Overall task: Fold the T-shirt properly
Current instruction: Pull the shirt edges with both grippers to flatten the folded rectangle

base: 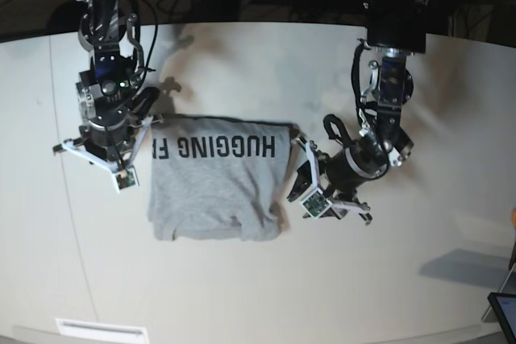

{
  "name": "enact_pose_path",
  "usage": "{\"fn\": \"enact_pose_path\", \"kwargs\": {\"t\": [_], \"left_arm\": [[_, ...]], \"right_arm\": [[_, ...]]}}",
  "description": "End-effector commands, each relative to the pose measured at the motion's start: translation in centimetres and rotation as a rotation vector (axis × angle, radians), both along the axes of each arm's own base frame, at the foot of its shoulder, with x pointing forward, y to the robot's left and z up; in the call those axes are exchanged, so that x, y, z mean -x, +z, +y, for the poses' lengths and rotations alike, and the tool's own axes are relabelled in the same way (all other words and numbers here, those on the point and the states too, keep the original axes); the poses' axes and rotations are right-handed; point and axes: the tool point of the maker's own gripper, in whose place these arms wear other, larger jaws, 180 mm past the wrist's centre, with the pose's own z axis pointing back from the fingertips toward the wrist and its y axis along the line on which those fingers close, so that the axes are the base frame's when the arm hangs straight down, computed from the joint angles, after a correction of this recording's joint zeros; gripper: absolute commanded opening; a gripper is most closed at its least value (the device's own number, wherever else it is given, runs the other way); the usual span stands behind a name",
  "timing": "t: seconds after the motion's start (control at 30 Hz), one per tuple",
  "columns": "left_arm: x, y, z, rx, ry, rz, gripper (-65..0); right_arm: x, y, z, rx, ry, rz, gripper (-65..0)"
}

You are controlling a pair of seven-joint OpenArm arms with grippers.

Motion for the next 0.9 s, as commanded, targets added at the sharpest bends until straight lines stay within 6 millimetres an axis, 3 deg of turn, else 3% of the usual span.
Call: {"fn": "enact_pose_path", "kwargs": {"t": [0.0, 0.17, 0.3, 0.43, 0.63, 0.87], "left_arm": [[-0.7, 3.3, -1.0, 0.059, -0.004, -0.094, -42.0], [1.2, 5.5, -4.7, 0.155, -0.027, -0.147, -42.0], [1.1, 4.9, -5.9, 0.192, -0.023, -0.118, -42.0], [0.7, 2.6, -6.1, 0.207, -0.015, -0.051, -42.0], [-0.6, -1.7, -5.5, 0.192, 0.009, 0.075, -42.0], [-0.3, -3.7, -5.3, 0.185, 0.019, 0.133, -42.0]], "right_arm": [[-0.7, 1.7, 0.4, -0.008, 0.012, -0.053, -58.6], [-0.6, 2.3, 5.4, -0.024, 0.145, -0.053, -58.6], [-0.2, 2.2, 8.9, -0.065, 0.216, -0.05, -58.6], [0.1, 1.9, 10.5, -0.081, 0.253, -0.039, -58.6], [0.9, -0.5, 11.2, -0.091, 0.254, 0.032, -58.6], [2.2, -2.4, 11.3, -0.094, 0.25, 0.091, -58.6]]}}
